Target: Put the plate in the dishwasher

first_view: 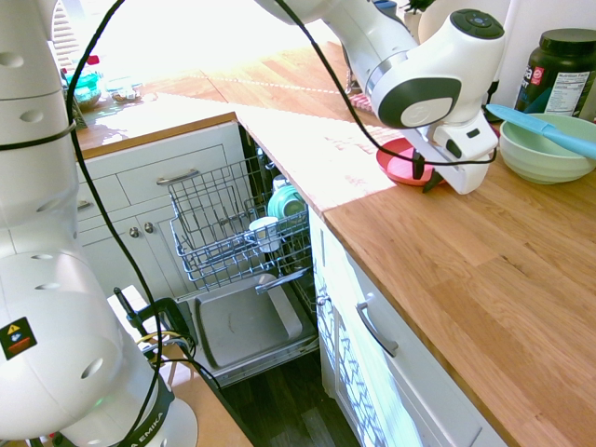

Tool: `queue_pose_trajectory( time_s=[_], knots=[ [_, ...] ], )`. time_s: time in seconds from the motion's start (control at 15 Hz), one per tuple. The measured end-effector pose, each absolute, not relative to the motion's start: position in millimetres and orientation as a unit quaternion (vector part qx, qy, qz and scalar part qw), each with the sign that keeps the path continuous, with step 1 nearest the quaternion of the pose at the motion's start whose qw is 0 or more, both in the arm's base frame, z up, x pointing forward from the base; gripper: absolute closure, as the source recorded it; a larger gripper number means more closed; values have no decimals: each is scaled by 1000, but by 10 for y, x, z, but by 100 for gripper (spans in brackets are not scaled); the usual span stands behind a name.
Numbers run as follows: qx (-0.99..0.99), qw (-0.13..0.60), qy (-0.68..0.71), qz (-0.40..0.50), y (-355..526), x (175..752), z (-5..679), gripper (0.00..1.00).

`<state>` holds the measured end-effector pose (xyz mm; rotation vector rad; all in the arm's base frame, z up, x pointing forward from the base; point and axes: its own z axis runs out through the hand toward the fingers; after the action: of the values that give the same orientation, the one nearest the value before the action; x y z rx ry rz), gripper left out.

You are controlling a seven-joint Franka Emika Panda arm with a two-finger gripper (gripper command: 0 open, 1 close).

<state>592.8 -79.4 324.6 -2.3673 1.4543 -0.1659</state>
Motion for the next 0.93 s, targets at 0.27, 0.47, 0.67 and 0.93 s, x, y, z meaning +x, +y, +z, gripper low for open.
queue_pose_trajectory(
  time_s=[0.27,0.47,0.67,0.93],
  knots=[
    [-825,193,526,-74,-709,5955,3253,100],
    [-815,215,526,-110,-770,5962,3294,100],
    [-847,208,460,-166,-975,6168,3860,100],
    [-903,131,353,-206,-590,6259,5588,100]
  ],
)
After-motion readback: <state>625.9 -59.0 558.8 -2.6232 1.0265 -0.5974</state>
